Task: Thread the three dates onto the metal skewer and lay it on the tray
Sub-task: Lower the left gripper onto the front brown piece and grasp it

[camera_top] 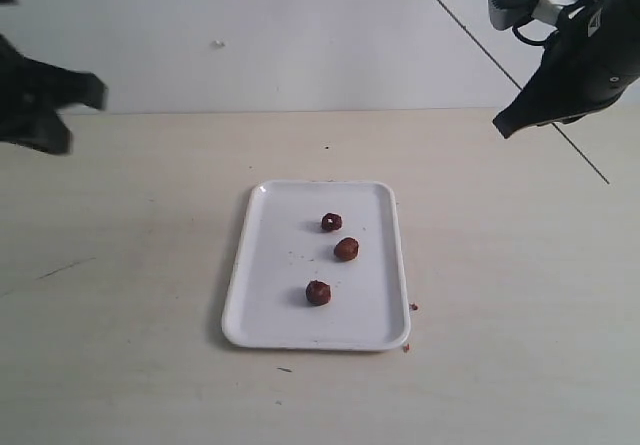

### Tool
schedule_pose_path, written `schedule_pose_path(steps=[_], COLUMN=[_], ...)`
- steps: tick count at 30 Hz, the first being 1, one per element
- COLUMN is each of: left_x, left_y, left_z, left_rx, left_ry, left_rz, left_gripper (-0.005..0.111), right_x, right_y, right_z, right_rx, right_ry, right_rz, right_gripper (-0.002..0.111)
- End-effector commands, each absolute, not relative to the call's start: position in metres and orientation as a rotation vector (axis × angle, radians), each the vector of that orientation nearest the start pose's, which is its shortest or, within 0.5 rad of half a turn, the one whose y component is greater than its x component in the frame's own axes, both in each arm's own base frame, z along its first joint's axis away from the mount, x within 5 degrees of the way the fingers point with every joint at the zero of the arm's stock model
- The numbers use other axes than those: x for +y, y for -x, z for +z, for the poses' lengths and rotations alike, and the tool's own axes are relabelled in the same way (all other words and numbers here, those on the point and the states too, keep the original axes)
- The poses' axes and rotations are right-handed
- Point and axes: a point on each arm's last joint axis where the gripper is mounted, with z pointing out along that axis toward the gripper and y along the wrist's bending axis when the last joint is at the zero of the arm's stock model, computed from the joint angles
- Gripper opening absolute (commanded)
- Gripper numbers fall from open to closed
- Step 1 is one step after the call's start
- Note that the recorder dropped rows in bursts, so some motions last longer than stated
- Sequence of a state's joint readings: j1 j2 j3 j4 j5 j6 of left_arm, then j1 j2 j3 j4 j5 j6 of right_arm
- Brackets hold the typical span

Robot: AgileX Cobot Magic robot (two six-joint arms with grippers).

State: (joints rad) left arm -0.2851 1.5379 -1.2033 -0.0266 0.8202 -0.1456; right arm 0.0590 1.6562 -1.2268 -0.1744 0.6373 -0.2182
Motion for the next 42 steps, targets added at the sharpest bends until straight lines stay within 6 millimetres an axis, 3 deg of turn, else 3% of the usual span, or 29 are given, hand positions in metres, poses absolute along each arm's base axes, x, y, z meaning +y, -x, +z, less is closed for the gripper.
schedule_pose_path(steps=[1, 7, 11, 14, 19, 42], left_x=[-0.162, -0.248, -0.289, -0.309, -0.322, -0.326], left_y=[-0.332, -0.342, -0.345, -0.345, -0.345, -0.336], left_z=[0.236, 0.191, 0.176, 0.166, 0.154, 0.112], left_rx=[2.806, 2.85, 2.842, 2.87, 2.923, 3.078], left_ry=[-0.4, -0.656, -0.758, -0.774, -0.776, -0.73], left_rz=[-0.2, -0.209, -0.215, -0.209, -0.185, -0.088], left_gripper=[0.02, 0.054, 0.058, 0.058, 0.058, 0.058], right_x=[0.01, 0.011, 0.012, 0.012, 0.012, 0.013], right_y=[-0.358, -0.358, -0.358, -0.358, -0.358, -0.359], right_z=[0.263, 0.263, 0.263, 0.263, 0.263, 0.264], right_rx=[2.498, 2.5, 2.493, 2.491, 2.491, 2.482], right_ry=[0.486, 0.476, 0.463, 0.468, 0.468, 0.455], right_rz=[-0.245, -0.232, -0.21, -0.211, -0.211, -0.186], right_gripper=[0.0, 0.0, 0.0, 0.0, 0.0, 0.0])
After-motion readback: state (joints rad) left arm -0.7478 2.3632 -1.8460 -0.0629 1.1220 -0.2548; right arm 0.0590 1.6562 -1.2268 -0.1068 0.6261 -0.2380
